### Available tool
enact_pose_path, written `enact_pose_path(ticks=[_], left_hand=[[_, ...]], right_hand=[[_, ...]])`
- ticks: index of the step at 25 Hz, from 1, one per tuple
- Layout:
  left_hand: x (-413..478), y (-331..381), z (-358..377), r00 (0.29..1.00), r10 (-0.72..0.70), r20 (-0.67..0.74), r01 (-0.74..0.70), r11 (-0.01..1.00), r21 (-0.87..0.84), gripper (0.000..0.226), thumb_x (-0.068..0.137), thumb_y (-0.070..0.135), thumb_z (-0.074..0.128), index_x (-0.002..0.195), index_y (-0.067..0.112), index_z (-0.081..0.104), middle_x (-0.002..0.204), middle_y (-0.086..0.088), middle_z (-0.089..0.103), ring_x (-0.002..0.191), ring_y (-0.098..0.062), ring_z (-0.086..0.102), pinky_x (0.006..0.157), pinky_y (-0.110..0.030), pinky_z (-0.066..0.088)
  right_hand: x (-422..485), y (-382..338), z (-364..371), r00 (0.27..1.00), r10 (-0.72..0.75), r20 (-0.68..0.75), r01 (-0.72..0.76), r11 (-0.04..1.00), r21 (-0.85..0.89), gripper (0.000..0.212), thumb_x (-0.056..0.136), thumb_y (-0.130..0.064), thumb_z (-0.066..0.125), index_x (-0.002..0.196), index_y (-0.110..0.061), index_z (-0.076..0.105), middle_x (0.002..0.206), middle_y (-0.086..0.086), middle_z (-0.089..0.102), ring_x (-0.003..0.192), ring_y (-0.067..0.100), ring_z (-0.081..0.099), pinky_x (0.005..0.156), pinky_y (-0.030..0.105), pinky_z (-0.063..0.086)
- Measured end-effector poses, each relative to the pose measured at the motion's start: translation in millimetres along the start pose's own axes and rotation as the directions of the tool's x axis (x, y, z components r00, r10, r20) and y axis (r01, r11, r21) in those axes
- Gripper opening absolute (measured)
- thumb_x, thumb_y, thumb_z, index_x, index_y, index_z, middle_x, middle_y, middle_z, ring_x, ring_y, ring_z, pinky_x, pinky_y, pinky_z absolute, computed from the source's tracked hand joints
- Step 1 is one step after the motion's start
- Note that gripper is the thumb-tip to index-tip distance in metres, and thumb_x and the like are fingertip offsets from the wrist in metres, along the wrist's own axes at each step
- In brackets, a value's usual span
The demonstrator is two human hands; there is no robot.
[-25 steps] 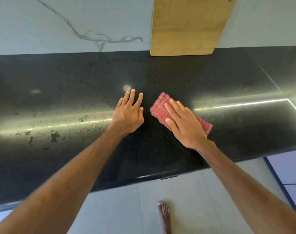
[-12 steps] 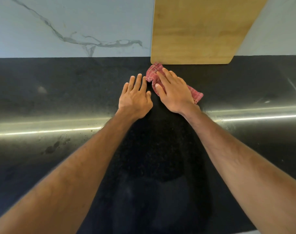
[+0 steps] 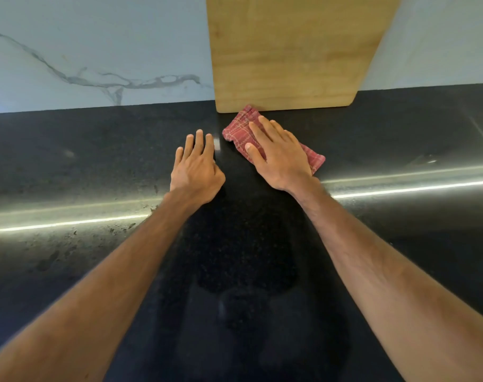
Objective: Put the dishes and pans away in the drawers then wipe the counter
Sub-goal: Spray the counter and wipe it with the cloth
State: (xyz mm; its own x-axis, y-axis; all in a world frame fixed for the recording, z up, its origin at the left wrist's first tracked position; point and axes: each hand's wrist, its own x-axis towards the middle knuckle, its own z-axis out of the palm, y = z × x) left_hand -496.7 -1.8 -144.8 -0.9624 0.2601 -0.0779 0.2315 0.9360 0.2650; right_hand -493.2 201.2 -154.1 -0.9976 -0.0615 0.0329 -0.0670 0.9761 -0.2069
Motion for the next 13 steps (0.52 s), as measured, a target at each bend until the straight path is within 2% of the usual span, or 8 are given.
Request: enact_pose_path(ticks=[4,8,13], left_hand=[[-1.5,27.2,8.4,0.997,0.078,0.006,-0.078,0.997,-0.025,0.069,0.098,0.012,0.036,0.162,0.007,0.009,0.17,-0.011,0.002,0.157,-0.029,-0.001,0.127,-0.049,0.007],[-1.8,41.1,13.5,0.995,0.095,0.018,-0.094,0.995,-0.036,0.07,0.098,0.008,0.037,0.161,0.005,0.007,0.17,-0.012,0.0,0.157,-0.029,-0.003,0.128,-0.048,0.006],[-9.6,41.2,13.6,0.992,0.125,0.033,-0.125,0.992,-0.012,0.067,0.101,0.008,0.036,0.161,0.004,0.007,0.17,-0.014,0.001,0.157,-0.032,-0.001,0.127,-0.048,0.009]], right_hand=[[-8.2,45.5,-12.6,0.997,0.08,-0.002,-0.08,0.997,-0.006,0.064,0.108,-0.056,0.021,0.165,-0.027,0.016,0.173,-0.001,0.008,0.159,0.019,0.008,0.129,0.042,0.011],[-19.7,87.2,-23.0,0.984,0.176,-0.002,-0.176,0.984,-0.002,0.065,0.107,-0.059,0.019,0.165,-0.029,0.015,0.173,-0.002,0.006,0.159,0.02,0.007,0.129,0.042,0.01],[-39.9,146.6,-39.0,0.937,0.35,-0.024,-0.35,0.937,-0.012,0.068,0.106,-0.06,0.015,0.165,-0.027,0.013,0.173,0.0,0.006,0.159,0.024,0.008,0.129,0.044,0.009]])
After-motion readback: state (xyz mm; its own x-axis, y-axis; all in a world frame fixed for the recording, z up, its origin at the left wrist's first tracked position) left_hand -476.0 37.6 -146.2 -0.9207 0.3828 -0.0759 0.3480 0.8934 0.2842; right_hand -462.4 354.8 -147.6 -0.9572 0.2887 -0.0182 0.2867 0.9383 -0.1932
